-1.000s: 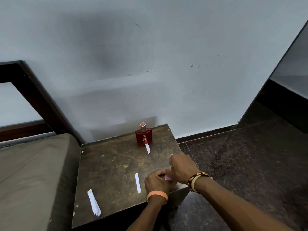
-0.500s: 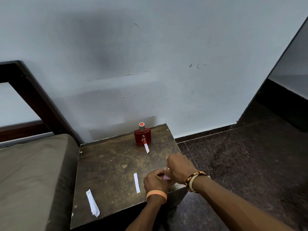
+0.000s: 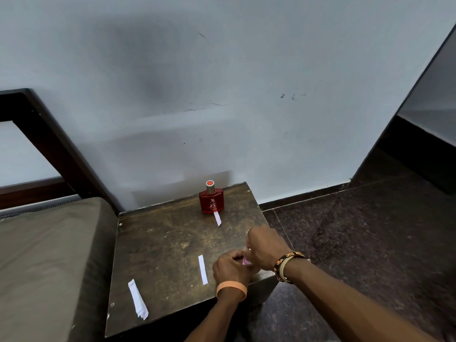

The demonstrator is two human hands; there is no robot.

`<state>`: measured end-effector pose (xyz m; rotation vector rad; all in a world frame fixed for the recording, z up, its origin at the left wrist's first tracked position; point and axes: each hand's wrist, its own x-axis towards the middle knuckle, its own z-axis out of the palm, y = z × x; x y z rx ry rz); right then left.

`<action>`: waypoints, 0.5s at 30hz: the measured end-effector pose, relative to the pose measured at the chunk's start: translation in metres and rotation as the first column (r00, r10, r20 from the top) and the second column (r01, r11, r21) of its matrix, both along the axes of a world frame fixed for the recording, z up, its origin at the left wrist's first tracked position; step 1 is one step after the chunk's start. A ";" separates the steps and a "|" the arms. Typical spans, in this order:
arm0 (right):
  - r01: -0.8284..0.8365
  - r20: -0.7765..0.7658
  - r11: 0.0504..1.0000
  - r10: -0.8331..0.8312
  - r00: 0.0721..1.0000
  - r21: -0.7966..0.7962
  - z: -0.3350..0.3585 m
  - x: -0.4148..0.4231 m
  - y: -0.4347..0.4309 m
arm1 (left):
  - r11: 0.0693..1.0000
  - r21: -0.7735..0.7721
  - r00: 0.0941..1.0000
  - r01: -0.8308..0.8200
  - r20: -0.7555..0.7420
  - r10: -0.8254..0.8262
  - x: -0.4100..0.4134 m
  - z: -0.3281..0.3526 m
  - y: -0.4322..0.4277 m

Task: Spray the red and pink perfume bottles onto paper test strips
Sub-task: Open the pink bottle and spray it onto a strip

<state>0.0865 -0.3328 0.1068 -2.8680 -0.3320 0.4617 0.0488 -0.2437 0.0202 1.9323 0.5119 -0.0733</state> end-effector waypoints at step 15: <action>-0.196 -0.013 0.979 0.196 0.981 -0.060 0.002 0.000 0.006 | 0.999 0.046 1.000 0.019 0.018 -0.020 -0.001 0.000 0.001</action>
